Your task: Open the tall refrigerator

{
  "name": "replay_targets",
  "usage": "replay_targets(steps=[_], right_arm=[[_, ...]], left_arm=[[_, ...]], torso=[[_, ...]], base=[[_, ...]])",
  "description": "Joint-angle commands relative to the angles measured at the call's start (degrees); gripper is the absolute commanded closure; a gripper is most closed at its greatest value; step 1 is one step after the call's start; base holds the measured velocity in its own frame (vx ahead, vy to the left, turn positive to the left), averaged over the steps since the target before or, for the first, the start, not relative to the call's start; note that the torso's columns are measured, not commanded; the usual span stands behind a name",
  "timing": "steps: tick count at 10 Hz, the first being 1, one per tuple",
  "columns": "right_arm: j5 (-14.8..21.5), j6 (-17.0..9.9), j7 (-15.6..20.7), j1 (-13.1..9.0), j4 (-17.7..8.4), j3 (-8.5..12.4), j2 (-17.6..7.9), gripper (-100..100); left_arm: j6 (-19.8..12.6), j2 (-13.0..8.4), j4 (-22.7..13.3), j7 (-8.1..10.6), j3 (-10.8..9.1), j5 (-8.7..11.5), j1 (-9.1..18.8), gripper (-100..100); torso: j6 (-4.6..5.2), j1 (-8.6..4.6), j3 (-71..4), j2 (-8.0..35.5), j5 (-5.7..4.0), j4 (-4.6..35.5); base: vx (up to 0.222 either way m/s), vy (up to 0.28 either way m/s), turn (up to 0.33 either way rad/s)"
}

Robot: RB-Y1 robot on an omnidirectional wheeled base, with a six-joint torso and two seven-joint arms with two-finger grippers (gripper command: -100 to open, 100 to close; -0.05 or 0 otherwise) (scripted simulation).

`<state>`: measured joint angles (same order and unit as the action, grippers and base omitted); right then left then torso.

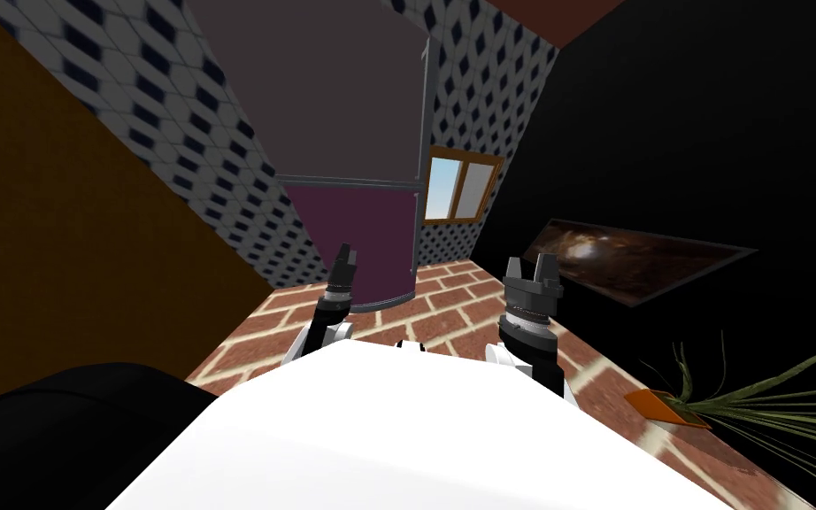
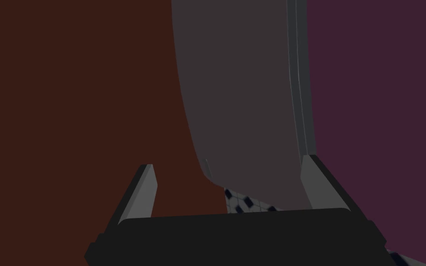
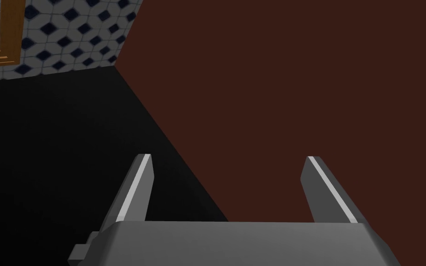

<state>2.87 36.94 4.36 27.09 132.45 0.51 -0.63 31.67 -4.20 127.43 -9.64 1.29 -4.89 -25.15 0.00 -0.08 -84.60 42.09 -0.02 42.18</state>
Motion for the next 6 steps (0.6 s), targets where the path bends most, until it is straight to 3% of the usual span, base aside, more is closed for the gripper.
replay_targets(steps=[1,6], right_arm=[[0.0,0.0,0.0,0.0,0.0,0.0,0.0,0],[0.0,0.0,0.0,0.0,0.0,0.0,0.0,0]], left_arm=[[-3.1,-2.2,0.8,-0.53,-0.71,-0.3,2.2,-100],[-10.9,-4.7,3.0,-1.89,-2.66,-1.0,8.0,-100]], torso=[[0.0,-0.02,0.0,0.1,-0.01,0.1],[0.0,0.1,0.0,0.2,0.03,0.1]], base=[[0.09,-0.078,0.039],[0.121,-0.094,0.05]])
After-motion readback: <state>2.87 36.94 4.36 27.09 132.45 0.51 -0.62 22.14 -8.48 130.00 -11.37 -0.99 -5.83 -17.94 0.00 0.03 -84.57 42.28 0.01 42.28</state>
